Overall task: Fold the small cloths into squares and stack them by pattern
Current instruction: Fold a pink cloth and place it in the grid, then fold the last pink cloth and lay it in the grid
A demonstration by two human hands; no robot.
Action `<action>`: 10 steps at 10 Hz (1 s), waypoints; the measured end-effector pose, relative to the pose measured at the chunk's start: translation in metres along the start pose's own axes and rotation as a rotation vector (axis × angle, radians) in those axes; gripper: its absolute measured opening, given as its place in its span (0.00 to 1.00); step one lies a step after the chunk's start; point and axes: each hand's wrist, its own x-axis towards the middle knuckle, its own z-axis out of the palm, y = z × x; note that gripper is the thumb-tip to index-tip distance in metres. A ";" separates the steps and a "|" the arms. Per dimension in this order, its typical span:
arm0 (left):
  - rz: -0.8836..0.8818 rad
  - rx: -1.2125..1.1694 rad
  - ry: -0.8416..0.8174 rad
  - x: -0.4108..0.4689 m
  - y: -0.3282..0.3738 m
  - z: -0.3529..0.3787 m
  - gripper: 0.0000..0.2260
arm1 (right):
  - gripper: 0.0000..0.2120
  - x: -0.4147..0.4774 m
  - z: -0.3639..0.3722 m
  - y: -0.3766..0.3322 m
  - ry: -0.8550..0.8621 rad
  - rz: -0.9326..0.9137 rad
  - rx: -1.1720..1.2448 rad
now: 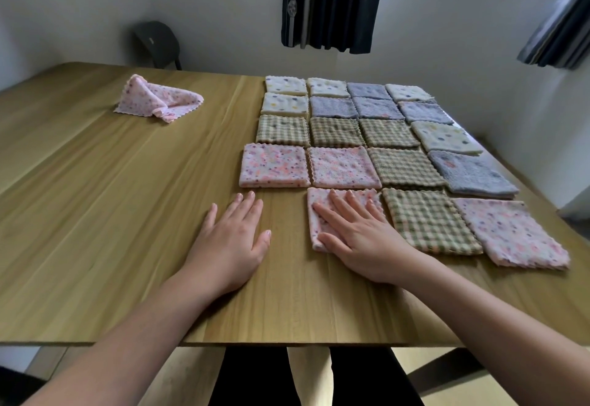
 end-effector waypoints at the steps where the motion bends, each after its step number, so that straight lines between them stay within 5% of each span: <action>1: 0.000 -0.002 0.006 0.001 -0.002 0.001 0.27 | 0.27 0.001 0.001 0.001 -0.001 -0.006 -0.003; 7: 0.021 -0.008 -0.014 0.000 -0.003 0.004 0.33 | 0.27 0.000 -0.002 0.006 -0.026 -0.020 0.020; 10: -0.065 -0.099 0.157 0.051 -0.050 -0.034 0.23 | 0.25 0.049 -0.038 -0.022 0.097 -0.154 0.094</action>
